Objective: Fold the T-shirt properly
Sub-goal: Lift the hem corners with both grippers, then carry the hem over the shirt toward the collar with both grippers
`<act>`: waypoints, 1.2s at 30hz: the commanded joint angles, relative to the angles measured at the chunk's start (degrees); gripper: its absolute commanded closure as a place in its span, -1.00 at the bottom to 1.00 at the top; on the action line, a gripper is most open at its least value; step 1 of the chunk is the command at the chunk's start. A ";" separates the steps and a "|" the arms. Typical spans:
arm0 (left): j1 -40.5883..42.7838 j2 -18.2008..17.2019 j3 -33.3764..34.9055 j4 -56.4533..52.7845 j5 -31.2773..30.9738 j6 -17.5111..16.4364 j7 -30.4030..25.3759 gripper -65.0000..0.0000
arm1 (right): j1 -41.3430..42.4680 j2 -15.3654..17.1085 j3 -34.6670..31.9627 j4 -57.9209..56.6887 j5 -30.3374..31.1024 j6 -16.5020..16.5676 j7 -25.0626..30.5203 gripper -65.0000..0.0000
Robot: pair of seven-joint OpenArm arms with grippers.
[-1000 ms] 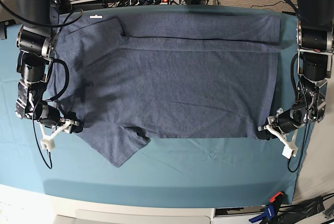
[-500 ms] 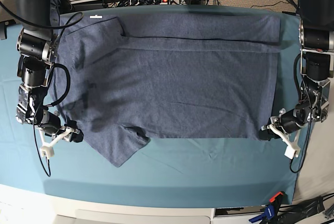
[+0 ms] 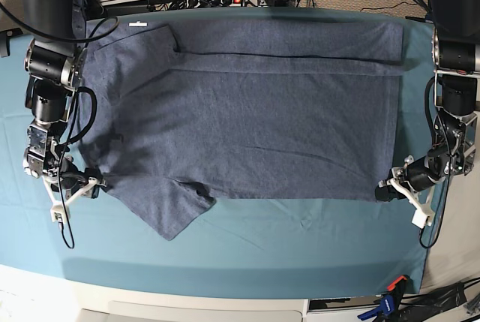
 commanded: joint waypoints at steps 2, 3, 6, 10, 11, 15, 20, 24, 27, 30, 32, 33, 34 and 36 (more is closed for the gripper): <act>-1.95 -0.96 -0.22 0.72 -1.97 -1.01 -1.05 1.00 | 1.84 -0.02 0.13 0.81 0.57 0.66 1.40 -0.08; -1.95 -0.96 -0.22 0.72 -1.97 -1.92 -1.05 1.00 | 1.73 -0.50 0.13 0.81 0.57 0.66 1.22 -0.13; -1.92 -0.94 -0.22 0.72 -1.95 -3.04 -1.03 1.00 | 1.42 -1.95 0.13 0.81 0.61 0.61 1.01 -0.14; -1.92 -0.96 -0.22 0.72 -1.92 -2.99 -0.83 1.00 | 1.42 -3.52 0.11 0.81 0.76 0.63 0.68 -0.14; -1.88 -0.96 -0.22 0.72 -1.92 -2.99 -0.83 1.00 | 1.42 -3.85 0.13 0.81 0.76 0.63 0.68 -0.14; -1.79 -0.94 -0.22 0.72 -1.92 -2.99 -0.83 1.00 | 1.42 -4.61 0.13 0.81 0.79 0.61 0.70 -0.14; -1.79 -0.94 -0.22 0.72 -1.92 -3.02 -0.85 1.00 | 1.42 -4.92 0.13 0.81 0.79 0.63 -0.26 -0.14; -1.79 -0.94 -0.22 0.72 -1.95 -3.02 -0.85 1.00 | 1.42 -5.07 0.13 0.81 2.32 0.63 -0.70 -0.04; -1.79 -0.94 -0.22 0.72 -1.92 -2.99 -0.85 1.00 | 1.42 -5.07 0.13 0.81 3.17 0.66 -1.03 0.41; -1.77 -0.94 -0.22 0.72 -1.92 -3.02 -0.85 1.00 | 1.40 -5.07 0.13 0.81 3.15 0.66 -1.49 0.78; -1.79 -0.94 -0.22 0.72 -1.95 -2.99 -0.85 1.00 | 1.40 -5.07 0.13 0.81 3.15 0.66 -1.99 0.98; -1.79 -0.94 -0.22 0.72 -1.95 -3.02 -0.85 1.00 | 1.38 -5.07 0.13 0.81 3.13 0.66 -2.14 1.00; -1.79 -0.94 -0.22 0.72 -1.95 -3.02 -0.83 1.00 | 1.38 -5.05 0.13 0.81 3.13 0.66 -2.29 1.00; -1.77 -0.96 -0.22 0.72 -1.95 -3.02 -0.83 1.00 | 1.11 -5.05 0.13 0.81 3.10 0.66 -2.36 1.00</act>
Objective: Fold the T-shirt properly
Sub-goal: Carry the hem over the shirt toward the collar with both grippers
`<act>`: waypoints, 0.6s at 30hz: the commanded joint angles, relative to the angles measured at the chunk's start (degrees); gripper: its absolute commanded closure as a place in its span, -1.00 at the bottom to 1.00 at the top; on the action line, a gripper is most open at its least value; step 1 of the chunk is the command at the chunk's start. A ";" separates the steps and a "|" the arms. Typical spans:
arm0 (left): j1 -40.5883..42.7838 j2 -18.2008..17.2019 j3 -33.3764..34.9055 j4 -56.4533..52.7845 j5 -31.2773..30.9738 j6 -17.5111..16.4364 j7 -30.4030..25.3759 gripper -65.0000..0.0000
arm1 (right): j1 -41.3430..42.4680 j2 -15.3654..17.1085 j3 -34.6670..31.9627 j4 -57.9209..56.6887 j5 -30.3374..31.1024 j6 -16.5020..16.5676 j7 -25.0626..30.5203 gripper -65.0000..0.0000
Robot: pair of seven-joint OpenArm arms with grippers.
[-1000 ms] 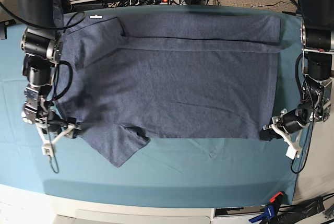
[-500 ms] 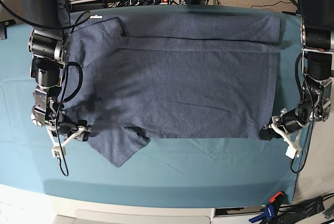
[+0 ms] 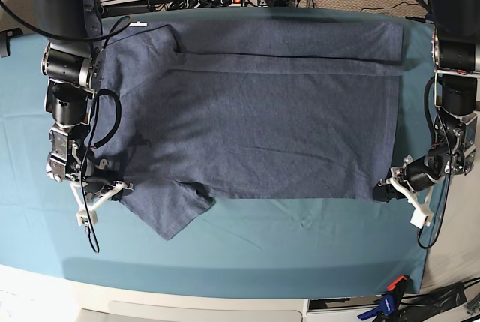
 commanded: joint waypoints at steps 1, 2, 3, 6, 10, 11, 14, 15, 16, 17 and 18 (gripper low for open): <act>-1.88 -0.96 -0.22 0.72 -1.27 -0.63 -0.98 1.00 | 1.25 0.55 0.13 0.76 0.31 0.20 -0.35 1.00; -1.88 -0.96 -0.22 0.72 -1.27 -0.66 -0.96 1.00 | 0.90 0.55 0.13 0.87 0.33 0.20 -0.26 1.00; -1.88 -0.98 -0.22 0.72 -1.44 -0.68 -0.83 1.00 | 0.33 0.55 0.13 1.18 0.33 0.17 -0.28 1.00; -1.88 -0.96 -0.22 0.72 -5.86 -1.60 2.16 1.00 | -3.23 0.55 0.13 5.20 0.35 0.20 -0.35 1.00; -1.88 -0.98 -0.22 0.72 -11.32 -5.92 5.68 1.00 | -10.84 0.57 0.13 16.26 1.22 0.66 -1.84 1.00; -1.86 -0.98 -0.22 0.72 -12.76 -6.46 6.75 1.00 | -12.92 0.57 0.13 19.61 2.47 0.76 -2.62 1.00; -1.22 -1.16 -0.22 0.72 -18.14 -6.46 10.99 1.00 | -18.88 0.55 0.13 30.14 6.47 0.83 -5.27 1.00; -0.79 -1.31 -0.22 0.72 -20.02 -6.46 12.24 1.00 | -20.61 0.57 0.22 33.55 7.10 0.85 -6.27 1.00; -0.24 -1.49 -0.22 0.72 -21.49 -6.46 13.40 1.00 | -22.21 0.68 0.22 36.94 7.37 0.83 -7.28 1.00; 0.33 -1.79 -0.22 0.72 -22.75 -6.46 14.16 1.00 | -23.71 0.79 0.24 40.15 7.39 0.85 -8.28 1.00; 0.96 -2.12 -0.22 0.74 -23.71 -6.46 14.56 1.00 | -25.09 1.20 0.22 42.99 7.41 0.83 -9.14 1.00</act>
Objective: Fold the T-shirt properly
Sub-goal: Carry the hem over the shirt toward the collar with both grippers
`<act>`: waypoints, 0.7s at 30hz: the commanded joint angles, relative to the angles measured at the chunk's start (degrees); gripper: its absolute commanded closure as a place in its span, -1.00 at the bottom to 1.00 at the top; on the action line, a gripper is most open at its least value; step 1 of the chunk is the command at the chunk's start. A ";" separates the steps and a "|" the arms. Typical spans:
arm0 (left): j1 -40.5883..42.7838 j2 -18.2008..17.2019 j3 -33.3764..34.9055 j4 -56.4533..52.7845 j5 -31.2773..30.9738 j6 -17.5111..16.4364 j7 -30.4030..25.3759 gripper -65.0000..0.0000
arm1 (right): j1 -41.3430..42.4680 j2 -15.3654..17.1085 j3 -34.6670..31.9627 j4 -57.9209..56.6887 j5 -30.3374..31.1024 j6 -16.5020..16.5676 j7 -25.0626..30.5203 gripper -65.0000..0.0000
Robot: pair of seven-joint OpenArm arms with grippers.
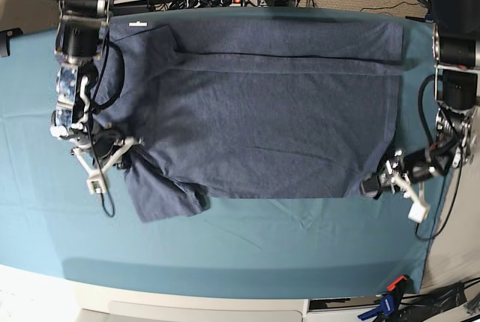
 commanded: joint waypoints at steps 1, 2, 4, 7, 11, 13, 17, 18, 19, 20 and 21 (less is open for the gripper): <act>-0.81 -1.86 -0.28 0.68 -2.71 -0.62 -0.42 1.00 | 0.52 1.77 0.35 3.52 0.83 0.13 0.87 1.00; -0.22 -2.38 -0.28 0.68 -3.61 -0.62 0.02 1.00 | -0.79 2.49 0.35 5.86 0.83 0.11 0.35 1.00; 1.05 -3.78 -0.28 0.74 -5.44 -0.62 1.01 1.00 | -3.15 3.93 0.37 9.51 1.46 0.11 -0.28 1.00; 2.49 -6.16 -0.28 1.05 -8.16 -0.62 2.71 1.00 | -6.40 6.32 0.37 12.81 3.21 0.11 -0.50 1.00; 3.41 -8.61 -0.28 1.14 -8.16 -0.62 4.68 1.00 | -9.49 8.35 0.48 14.12 3.58 0.13 -0.46 1.00; 3.58 -9.25 -0.28 1.14 -8.16 -0.62 5.05 1.00 | -10.56 8.63 1.18 14.12 3.58 0.63 -0.46 1.00; 4.13 -9.86 -0.28 1.16 -8.16 -0.62 6.95 1.00 | -12.26 8.63 4.24 14.14 4.81 2.71 -0.55 1.00; 4.39 -9.92 -0.28 1.16 -8.16 -0.62 7.32 1.00 | -12.74 8.63 5.33 14.16 5.55 3.10 -0.61 1.00; 4.74 -9.97 -0.28 1.16 -8.16 -0.62 7.48 1.00 | -13.18 8.63 6.54 14.19 6.47 3.82 -0.81 1.00; 5.11 -9.99 -0.28 1.16 -8.16 -0.62 7.48 1.00 | -13.60 8.63 7.87 14.19 7.28 4.48 -1.40 1.00; 5.53 -10.01 -0.28 1.16 -8.16 -0.62 7.52 1.00 | -14.01 8.63 9.22 14.19 8.22 5.35 -1.97 1.00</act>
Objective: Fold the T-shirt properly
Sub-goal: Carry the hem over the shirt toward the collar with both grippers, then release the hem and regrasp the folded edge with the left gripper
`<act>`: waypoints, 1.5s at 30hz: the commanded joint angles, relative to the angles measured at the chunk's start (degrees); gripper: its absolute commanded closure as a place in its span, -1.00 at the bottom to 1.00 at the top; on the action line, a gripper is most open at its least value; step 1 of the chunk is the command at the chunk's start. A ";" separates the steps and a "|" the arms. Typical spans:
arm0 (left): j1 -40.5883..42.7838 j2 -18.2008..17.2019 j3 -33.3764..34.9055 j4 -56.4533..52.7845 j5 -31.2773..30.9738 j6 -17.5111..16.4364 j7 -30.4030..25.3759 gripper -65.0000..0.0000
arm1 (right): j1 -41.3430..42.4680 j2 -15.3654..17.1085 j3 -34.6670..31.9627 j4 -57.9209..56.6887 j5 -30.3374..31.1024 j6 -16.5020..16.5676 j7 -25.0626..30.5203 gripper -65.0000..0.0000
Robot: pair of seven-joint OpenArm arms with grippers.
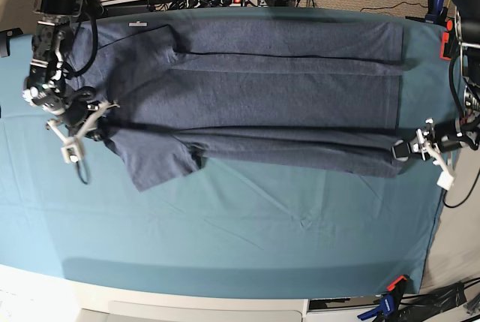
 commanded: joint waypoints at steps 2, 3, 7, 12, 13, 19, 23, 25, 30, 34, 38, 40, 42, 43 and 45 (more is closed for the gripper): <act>-0.26 -1.60 -0.33 1.20 -1.36 -0.49 -0.63 1.00 | -0.07 1.31 3.56 1.07 2.21 0.96 -0.37 1.00; 0.39 -1.62 -0.33 1.88 -1.36 -0.49 -0.61 1.00 | -0.48 1.31 5.11 1.07 3.34 1.79 -0.72 1.00; 2.97 -1.64 -0.33 5.42 -1.36 -0.49 -0.22 1.00 | -2.47 1.31 10.47 1.20 7.76 4.79 -2.62 1.00; 6.10 -2.32 -0.33 10.49 -1.36 -0.49 0.20 1.00 | -6.29 1.29 13.40 3.61 9.75 6.12 -3.43 1.00; 6.71 -2.69 -0.35 11.32 -1.36 -0.49 0.17 1.00 | -7.17 1.33 13.40 4.44 9.73 6.14 -3.43 1.00; 9.38 -5.38 -3.58 13.77 -1.36 -0.49 0.20 1.00 | -10.19 1.27 13.40 8.98 9.73 6.12 -3.41 1.00; 10.60 -7.15 -8.74 14.40 -1.36 -0.49 0.66 1.00 | -10.16 1.29 13.40 9.68 9.75 6.12 -3.43 1.00; 11.32 -8.11 -11.06 14.64 -1.36 -0.49 0.70 1.00 | -10.21 1.27 13.40 9.68 9.73 6.12 -3.45 1.00; 13.84 -9.86 -13.92 16.50 -1.36 -0.49 0.74 1.00 | -10.49 1.29 13.40 9.68 9.75 6.12 -3.52 1.00; 16.17 -9.60 -14.21 18.32 -1.36 -0.49 0.61 1.00 | -10.47 1.29 13.40 9.68 9.75 6.12 -3.67 1.00; 17.59 -8.85 -14.21 20.02 -1.36 -0.49 0.79 1.00 | -10.47 1.27 13.40 9.68 9.75 6.12 -3.65 1.00; 17.42 -8.87 -14.21 20.39 -1.36 -0.49 0.35 1.00 | -10.47 1.27 13.40 9.68 9.75 6.12 -3.63 1.00; 16.94 -8.90 -14.21 20.90 -1.36 -0.49 -1.38 0.80 | -10.47 1.27 13.40 9.68 9.77 6.12 -3.61 1.00; 16.68 -8.87 -14.21 21.33 -1.36 -0.49 -2.08 0.58 | -10.47 1.27 13.40 9.68 9.79 6.12 -3.56 1.00; 16.06 -8.83 -14.21 22.34 -1.36 -0.49 -2.47 0.28 | -10.45 1.27 13.40 9.68 10.05 6.12 -3.34 1.00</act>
